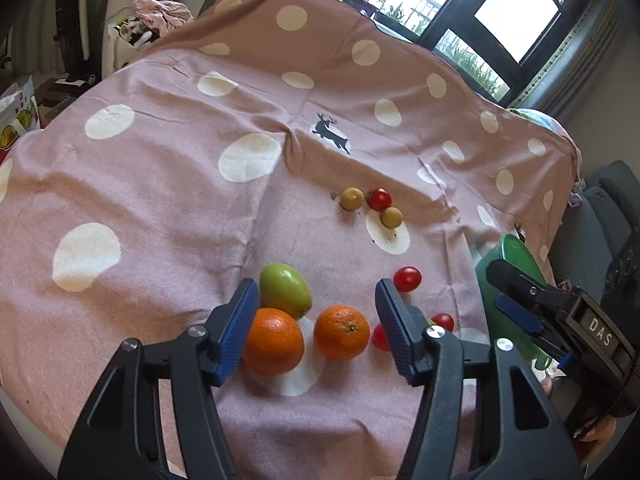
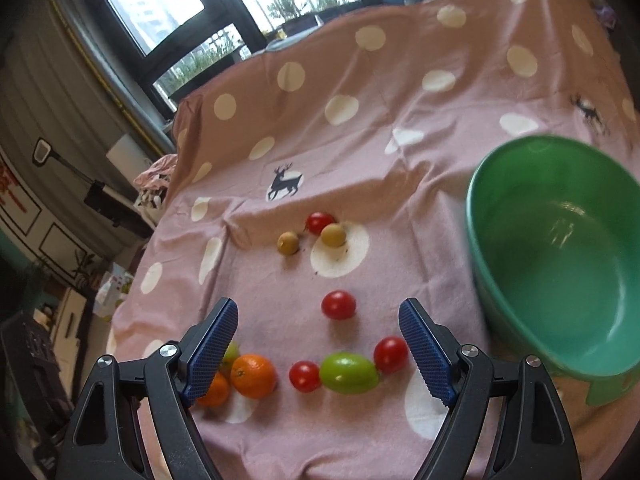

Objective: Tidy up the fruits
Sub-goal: 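Lower the right tool over the orange and close its fingers on it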

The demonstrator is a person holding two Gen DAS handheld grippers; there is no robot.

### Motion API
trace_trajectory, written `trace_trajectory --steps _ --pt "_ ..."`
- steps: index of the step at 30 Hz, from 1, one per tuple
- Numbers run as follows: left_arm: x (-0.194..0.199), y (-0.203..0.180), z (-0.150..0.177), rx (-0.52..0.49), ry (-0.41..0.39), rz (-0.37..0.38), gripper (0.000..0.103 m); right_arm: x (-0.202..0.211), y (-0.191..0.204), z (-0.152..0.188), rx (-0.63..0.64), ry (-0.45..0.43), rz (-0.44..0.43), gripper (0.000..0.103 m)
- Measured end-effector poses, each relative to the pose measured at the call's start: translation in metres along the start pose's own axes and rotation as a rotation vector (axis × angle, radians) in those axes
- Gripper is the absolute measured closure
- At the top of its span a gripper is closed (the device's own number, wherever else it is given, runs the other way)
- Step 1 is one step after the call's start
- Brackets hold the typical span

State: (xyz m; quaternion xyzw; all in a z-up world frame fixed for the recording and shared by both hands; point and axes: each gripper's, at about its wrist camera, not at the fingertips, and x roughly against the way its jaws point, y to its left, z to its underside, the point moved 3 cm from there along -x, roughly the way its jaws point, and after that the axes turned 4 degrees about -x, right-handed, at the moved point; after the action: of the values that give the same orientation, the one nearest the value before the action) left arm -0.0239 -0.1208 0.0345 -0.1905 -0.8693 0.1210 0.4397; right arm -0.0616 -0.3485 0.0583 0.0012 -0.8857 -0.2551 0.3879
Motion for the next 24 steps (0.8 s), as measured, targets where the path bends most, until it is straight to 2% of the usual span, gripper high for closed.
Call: trace_trajectory --steps 5,8,10,16,19,24 --pt "-0.008 -0.014 0.007 -0.068 0.044 -0.016 0.049 -0.011 0.003 0.007 0.015 0.049 0.031 0.037" --pt "-0.014 -0.022 0.012 -0.095 0.068 -0.015 0.052 -0.021 0.009 0.011 0.018 0.106 -0.028 0.042" --pt "-0.018 -0.026 0.016 -0.111 0.086 -0.02 0.053 -0.028 0.013 0.013 0.019 0.141 -0.078 0.045" --pt "-0.033 -0.028 0.023 -0.107 0.148 -0.019 0.055 -0.052 0.021 0.022 -0.003 0.254 -0.147 0.045" --pt "-0.036 -0.03 0.025 -0.106 0.156 -0.026 0.055 -0.063 0.023 0.025 -0.001 0.284 -0.15 0.046" --pt "-0.041 -0.032 0.028 -0.109 0.172 -0.025 0.055 -0.077 0.032 0.028 0.025 0.341 -0.165 0.054"
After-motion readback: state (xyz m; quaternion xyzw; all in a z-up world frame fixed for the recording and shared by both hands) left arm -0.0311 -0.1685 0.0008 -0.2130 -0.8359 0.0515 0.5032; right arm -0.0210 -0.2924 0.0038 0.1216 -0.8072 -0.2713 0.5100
